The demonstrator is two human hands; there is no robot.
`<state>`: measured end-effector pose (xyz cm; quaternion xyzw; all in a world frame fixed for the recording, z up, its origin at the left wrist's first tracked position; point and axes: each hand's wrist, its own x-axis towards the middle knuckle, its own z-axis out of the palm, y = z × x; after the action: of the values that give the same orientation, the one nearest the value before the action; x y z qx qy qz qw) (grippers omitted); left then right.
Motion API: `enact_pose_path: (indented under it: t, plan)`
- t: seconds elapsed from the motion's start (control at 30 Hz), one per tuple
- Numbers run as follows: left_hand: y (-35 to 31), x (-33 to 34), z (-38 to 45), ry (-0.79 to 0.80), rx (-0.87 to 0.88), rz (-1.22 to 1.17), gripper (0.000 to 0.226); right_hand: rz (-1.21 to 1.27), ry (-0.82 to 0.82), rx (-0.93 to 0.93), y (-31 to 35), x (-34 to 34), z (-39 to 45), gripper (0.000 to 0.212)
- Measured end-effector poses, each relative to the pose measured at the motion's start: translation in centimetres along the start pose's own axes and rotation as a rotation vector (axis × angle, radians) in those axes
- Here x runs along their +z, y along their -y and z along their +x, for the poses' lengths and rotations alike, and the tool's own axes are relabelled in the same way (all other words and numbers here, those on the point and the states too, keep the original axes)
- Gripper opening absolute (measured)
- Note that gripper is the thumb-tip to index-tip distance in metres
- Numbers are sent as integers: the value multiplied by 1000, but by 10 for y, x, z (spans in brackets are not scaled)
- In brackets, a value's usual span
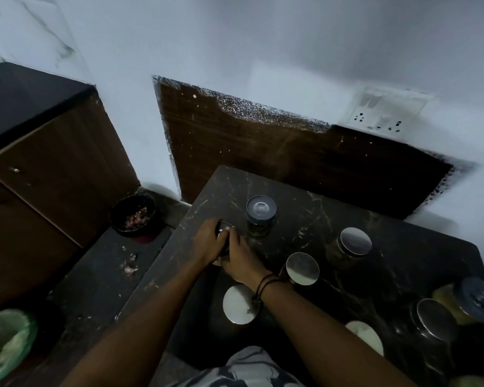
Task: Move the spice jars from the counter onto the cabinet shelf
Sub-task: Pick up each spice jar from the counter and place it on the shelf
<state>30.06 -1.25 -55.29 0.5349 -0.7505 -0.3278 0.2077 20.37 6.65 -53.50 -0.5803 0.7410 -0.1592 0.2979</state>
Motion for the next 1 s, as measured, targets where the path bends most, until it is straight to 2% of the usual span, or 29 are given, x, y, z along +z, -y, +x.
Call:
enact_pose_path:
  t: [0.23,0.4,0.53,0.63,0.83,1.0]
  plan:
    - [-13,2,-3,-113,-107,-208,15,54,-74,-1,0,10,8,106]
    - [-37,-11,-5,-132,-214,-393,22,135,-343,-81,-1,2,5,107]
    - [-47,-27,-4,-62,-245,-593,29,394,-504,-211,-4,-31,7,104]
    - [-47,-37,-4,-107,-261,-700,28,602,-419,-273,-8,-62,8,98]
    - [-52,-40,-10,-5,-181,-920,29,1274,-183,-114,-16,-83,12,65]
    - [-61,-33,-20,15,-162,-985,38,1443,-158,-36,-15,-75,7,59]
